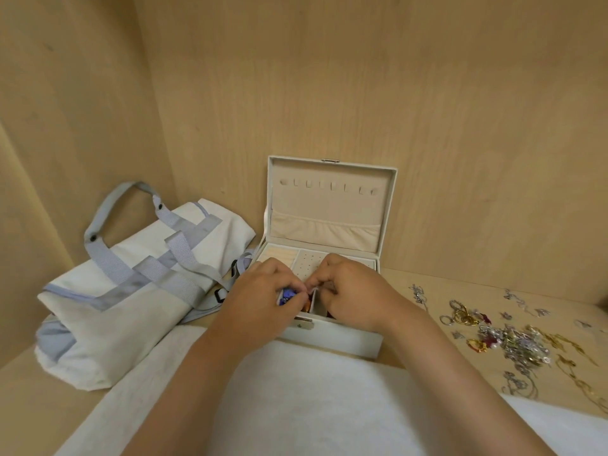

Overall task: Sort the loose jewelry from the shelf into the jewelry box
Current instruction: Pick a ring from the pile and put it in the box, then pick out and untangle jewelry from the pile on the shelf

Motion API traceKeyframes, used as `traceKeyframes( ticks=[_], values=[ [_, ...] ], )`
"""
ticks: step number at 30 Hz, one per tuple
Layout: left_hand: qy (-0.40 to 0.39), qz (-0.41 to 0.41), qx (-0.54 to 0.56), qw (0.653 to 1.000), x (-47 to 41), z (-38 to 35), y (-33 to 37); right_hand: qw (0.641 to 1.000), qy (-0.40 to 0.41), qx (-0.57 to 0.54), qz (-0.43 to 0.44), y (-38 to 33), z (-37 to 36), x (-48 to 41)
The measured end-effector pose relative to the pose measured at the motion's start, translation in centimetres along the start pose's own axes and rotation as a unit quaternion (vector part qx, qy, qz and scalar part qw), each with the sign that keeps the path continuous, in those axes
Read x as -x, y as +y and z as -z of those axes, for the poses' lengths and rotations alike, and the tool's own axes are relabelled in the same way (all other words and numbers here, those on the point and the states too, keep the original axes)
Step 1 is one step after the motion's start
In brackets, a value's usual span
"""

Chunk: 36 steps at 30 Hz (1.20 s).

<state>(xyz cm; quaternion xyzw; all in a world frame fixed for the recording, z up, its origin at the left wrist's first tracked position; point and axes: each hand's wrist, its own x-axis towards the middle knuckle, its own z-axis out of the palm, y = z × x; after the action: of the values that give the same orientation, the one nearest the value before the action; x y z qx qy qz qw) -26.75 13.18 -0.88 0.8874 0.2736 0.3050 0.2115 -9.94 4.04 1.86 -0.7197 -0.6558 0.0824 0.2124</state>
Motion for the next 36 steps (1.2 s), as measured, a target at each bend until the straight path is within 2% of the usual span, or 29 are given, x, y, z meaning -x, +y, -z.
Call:
traceKeyframes(
  ticks=[6,11,14,18,22,26,32,36],
  values=[
    [0.053,-0.058,-0.039,0.996,-1.2,-0.9,3.0,0.994,0.092,-0.053,-0.035,4.0,3.9,2.9],
    [-0.033,-0.077,0.015,0.996,-3.9,-4.0,8.2,0.984,0.124,-0.059,-0.113,10.4,7.7,6.9],
    [-0.088,-0.081,0.026,0.992,-5.6,-7.1,11.2,0.978,0.132,-0.026,-0.16,13.9,8.6,8.7],
    [-0.162,-0.07,0.033,0.984,-7.2,-11.6,14.6,0.974,0.109,0.01,-0.2,17.0,8.5,10.2],
    [-0.225,-0.046,-0.013,0.973,-7.8,-15.6,15.6,0.975,0.068,0.041,-0.208,18.8,7.5,10.6],
    [-0.23,-0.038,-0.035,0.972,-8.0,-17.3,15.0,0.976,0.06,0.047,-0.206,19.9,6.6,10.5],
    [-0.228,-0.074,-0.069,0.968,-8.1,-17.2,14.5,0.977,0.029,0.079,-0.197,20.2,6.4,10.0],
    [-0.222,-0.075,-0.09,0.968,-8.0,-17.7,14.5,0.976,0.038,0.072,-0.201,20.0,6.6,10.0]
  ],
)
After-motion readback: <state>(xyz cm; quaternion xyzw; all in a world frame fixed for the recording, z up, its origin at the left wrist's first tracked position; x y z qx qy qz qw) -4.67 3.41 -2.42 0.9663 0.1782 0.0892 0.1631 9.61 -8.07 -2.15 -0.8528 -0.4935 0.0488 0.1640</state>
